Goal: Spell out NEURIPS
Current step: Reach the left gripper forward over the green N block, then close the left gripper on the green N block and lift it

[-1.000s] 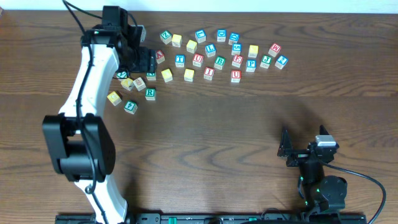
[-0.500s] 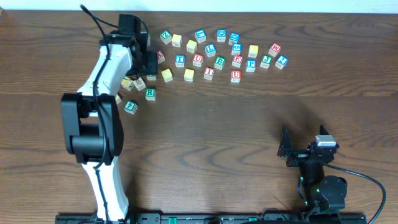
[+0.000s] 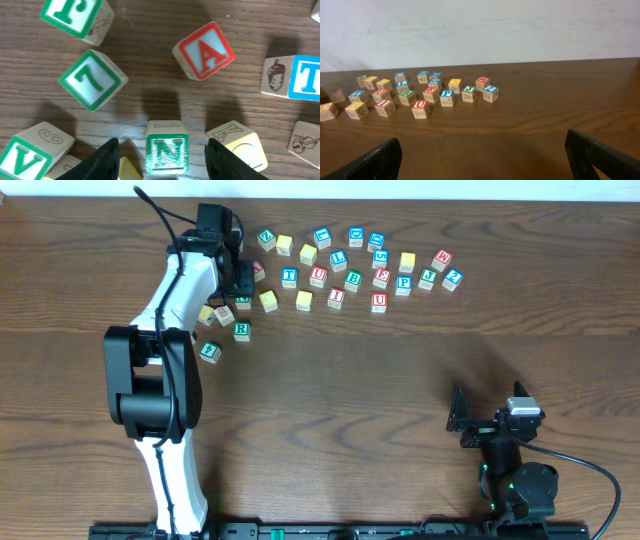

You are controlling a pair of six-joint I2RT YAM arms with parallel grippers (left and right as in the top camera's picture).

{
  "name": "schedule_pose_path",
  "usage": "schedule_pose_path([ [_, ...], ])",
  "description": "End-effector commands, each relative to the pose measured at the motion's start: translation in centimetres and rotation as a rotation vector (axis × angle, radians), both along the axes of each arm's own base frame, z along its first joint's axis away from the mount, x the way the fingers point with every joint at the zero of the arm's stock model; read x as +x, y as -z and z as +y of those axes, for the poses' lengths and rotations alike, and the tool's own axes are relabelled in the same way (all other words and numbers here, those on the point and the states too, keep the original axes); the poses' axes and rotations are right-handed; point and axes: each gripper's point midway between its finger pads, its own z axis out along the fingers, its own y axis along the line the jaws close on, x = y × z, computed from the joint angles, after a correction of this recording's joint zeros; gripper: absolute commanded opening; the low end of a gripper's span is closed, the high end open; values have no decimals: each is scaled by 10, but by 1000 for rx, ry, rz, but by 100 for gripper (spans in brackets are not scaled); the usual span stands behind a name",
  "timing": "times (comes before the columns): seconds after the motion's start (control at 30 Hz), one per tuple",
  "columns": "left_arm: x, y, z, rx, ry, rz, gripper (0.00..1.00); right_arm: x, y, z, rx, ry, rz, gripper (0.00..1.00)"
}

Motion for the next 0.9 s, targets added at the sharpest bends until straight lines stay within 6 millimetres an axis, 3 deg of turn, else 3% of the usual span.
schedule_pose_path([
  [0.0, -2, 13, -1, 49, -7, 23, 54, 0, 1, 3, 3, -11, -1, 99],
  [0.37, -2, 18, 7, 87, -40, 23, 55, 0, 1, 3, 3, -11, -1, 99],
  [0.73, -6, 37, 6, 86, -40, 64, 55, 0, 1, 3, 3, -11, -1, 99],
  [0.87, -6, 37, 6, 86, -40, 63, 50, 0, 1, 3, 3, -11, -1, 99],
])
